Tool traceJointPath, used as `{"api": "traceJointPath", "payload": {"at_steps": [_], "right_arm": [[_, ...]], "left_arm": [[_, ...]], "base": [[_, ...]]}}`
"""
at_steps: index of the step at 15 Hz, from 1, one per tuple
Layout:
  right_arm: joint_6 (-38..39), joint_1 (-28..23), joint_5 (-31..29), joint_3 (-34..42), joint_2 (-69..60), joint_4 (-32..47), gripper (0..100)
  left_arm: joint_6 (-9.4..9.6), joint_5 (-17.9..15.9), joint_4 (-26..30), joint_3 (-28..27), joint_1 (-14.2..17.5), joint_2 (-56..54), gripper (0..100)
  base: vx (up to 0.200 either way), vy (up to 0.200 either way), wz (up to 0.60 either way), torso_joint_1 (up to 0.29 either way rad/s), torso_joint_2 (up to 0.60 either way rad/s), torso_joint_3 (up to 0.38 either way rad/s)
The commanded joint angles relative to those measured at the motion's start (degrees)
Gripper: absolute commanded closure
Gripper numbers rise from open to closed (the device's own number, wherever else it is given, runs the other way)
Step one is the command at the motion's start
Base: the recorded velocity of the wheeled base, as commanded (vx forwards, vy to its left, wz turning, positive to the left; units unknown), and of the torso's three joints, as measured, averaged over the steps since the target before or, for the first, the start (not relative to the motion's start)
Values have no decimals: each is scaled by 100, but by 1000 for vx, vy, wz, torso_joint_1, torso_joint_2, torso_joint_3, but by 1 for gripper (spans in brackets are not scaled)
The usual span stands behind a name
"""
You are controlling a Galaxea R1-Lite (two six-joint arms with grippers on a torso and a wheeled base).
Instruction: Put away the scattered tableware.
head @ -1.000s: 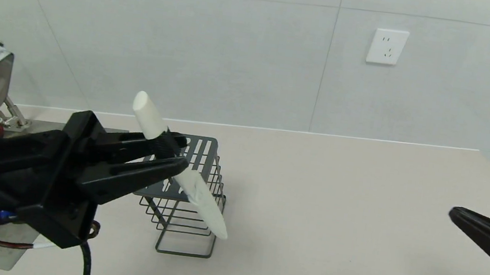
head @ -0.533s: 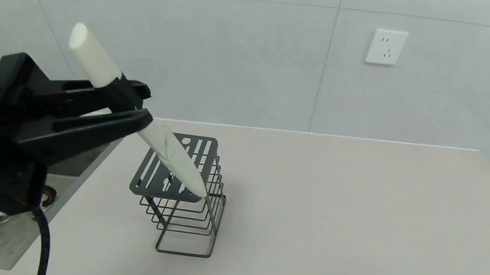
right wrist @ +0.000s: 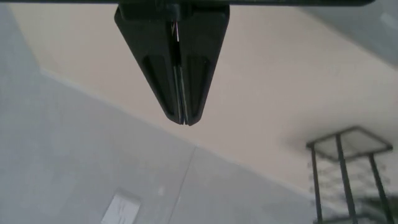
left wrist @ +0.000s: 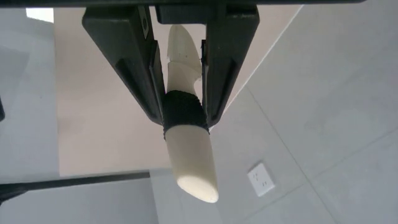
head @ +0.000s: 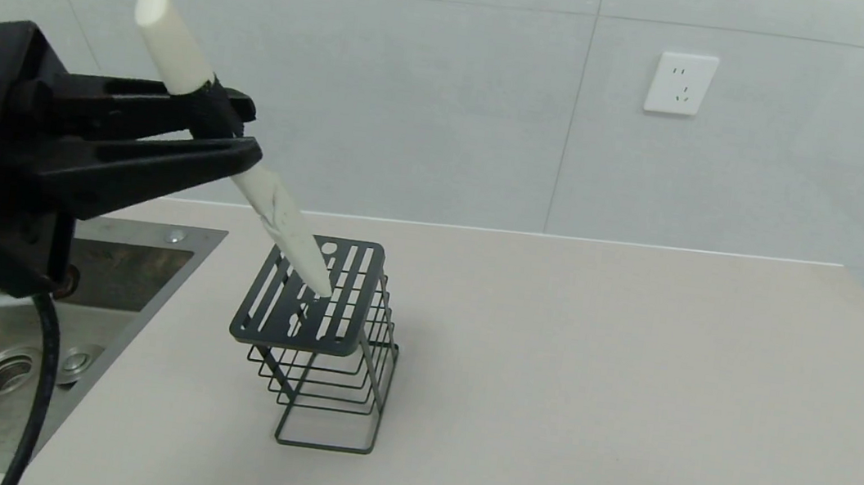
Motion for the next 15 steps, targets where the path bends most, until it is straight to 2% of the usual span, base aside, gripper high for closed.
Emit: {"api": "traceJointPath", "payload": {"at_steps": [1, 2, 4, 6, 8, 9, 11, 13, 15], "right_arm": [[121, -469, -146, -86, -586, 1262, 100], [174, -469, -155, -68, -586, 1060, 100], [262, -469, -155, 11, -586, 849, 100], [288, -469, -111, 11, -586, 849, 100], [315, -469, -111, 11, -586, 858, 100], [526, -469, -146, 11, -586, 858, 100], [1255, -469, -384, 11, -586, 849, 100], [1422, -469, -630, 11, -586, 858, 100], [1413, -469, -630, 11, -586, 866, 100]], "left_arm": [[709, -2, 955, -698, -8, 259, 100], [1192, 6, 1482, -909, -8, 338, 100], [1632, 6, 2027, -1120, -8, 426, 100], [1641, -2, 1896, -1428, -8, 637, 100], [1623, 15, 1509, -1489, -8, 900, 100], [1570, 15, 1280, -1480, 1, 1085, 100], [1333, 6, 779, -1410, 1, 1349, 100], [1201, 6, 542, -1217, 1, 1419, 100], [1166, 6, 401, -980, 45, 1437, 100]], "base": [[0, 0, 0, 0, 0, 0], [0, 0, 0, 0, 0, 0], [0, 0, 0, 0, 0, 0], [0, 0, 0, 0, 0, 0], [0, 0, 0, 0, 0, 0], [0, 0, 0, 0, 0, 0], [0, 0, 0, 0, 0, 0], [0, 0, 0, 0, 0, 0], [0, 0, 0, 0, 0, 0]]}}
